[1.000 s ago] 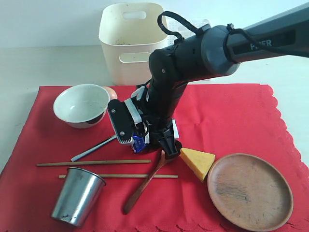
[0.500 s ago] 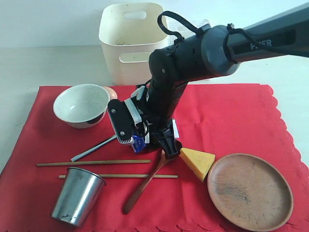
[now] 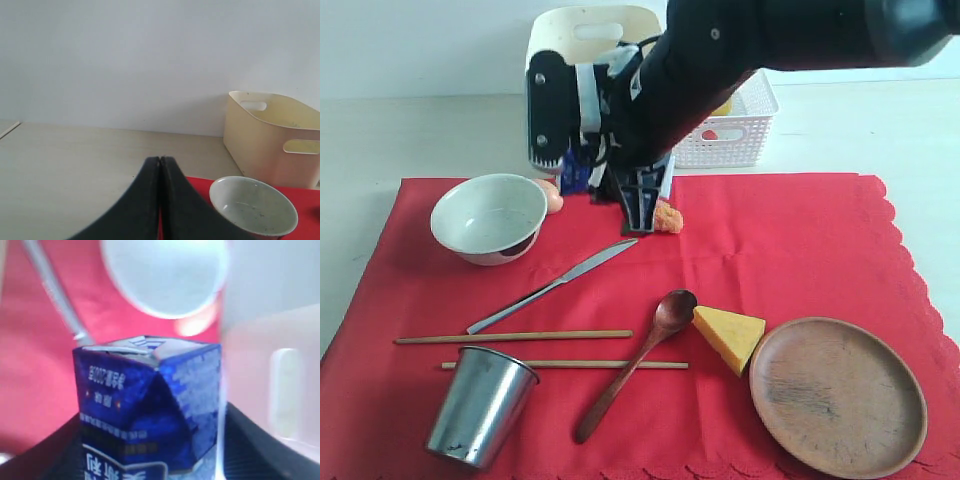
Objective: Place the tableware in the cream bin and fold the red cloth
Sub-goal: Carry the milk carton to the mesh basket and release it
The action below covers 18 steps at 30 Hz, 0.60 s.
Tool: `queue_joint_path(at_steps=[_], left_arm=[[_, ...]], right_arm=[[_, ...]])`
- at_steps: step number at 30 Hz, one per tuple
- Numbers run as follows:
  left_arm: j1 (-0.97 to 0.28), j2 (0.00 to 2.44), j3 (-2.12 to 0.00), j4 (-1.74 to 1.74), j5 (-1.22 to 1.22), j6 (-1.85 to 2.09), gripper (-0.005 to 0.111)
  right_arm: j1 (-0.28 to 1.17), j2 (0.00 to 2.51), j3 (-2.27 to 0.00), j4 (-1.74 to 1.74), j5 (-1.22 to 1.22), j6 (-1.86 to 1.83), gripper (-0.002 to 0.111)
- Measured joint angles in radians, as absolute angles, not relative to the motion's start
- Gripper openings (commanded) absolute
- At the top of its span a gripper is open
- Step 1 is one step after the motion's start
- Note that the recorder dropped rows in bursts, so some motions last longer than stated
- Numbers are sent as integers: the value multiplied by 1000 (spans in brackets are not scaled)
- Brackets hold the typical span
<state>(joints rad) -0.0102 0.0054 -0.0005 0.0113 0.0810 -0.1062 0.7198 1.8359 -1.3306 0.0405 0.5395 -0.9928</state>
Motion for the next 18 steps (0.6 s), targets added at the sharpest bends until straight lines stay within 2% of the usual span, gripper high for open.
queue_joint_path(at_steps=[7,18], left_arm=[[-10,5,-1,11,81,-106,3],[-10,5,-1,11,81,-106,3]], right_arm=[[645,1794,-1331,7,364,-850,0],[440,1798,-1331,24,92,-571,0]])
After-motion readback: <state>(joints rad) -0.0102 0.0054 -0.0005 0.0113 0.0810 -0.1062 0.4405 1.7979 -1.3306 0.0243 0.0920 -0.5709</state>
